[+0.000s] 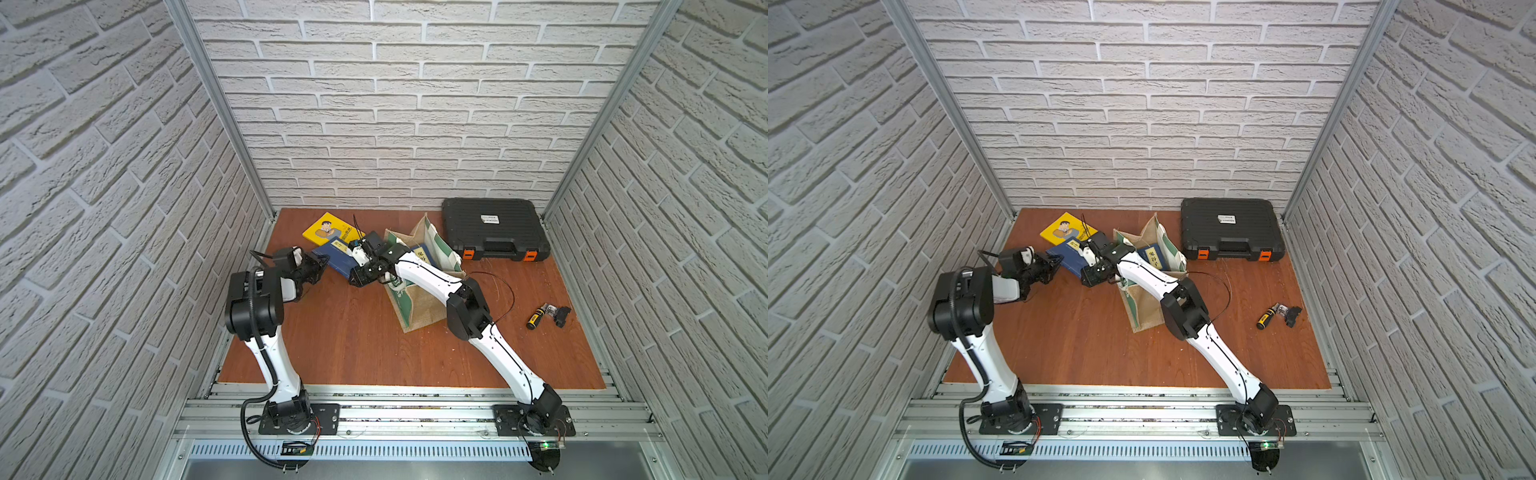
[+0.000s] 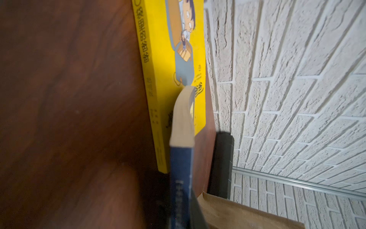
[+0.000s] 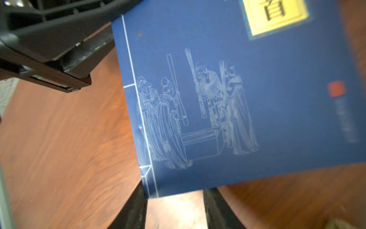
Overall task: Put the books into the canvas bag
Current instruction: Pick up the book from the center of the board.
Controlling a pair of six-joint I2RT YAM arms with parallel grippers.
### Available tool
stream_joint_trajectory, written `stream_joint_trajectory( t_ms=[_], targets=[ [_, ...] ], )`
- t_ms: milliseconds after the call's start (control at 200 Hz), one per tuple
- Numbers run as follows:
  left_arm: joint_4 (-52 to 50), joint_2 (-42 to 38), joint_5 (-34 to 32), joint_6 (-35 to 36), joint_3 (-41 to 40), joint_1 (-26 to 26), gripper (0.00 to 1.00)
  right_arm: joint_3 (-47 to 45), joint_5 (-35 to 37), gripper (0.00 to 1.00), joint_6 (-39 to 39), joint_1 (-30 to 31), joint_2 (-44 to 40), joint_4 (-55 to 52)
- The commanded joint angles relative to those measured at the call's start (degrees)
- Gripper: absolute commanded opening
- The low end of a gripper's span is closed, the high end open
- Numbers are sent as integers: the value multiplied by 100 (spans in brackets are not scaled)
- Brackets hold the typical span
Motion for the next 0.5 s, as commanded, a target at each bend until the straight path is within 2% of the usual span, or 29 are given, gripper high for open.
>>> stream_joint_trajectory(
  t_ms=[0,285,390,495],
  targets=[
    [-943,-923,153,861,-106,115,0,-203,153,45,-94,-22,-806,28],
    [-4500,-3543,-541,3440,94,139,0,-679,373,44,-59,426,-1852,-83],
    [-5303,-4398,-772,4050,108,136,0,-870,592,45,-85,636,-2300,-123],
    [-5668,-5113,-667,4389,9,133,0,-1141,778,45,-50,807,-2778,-113]
  ],
)
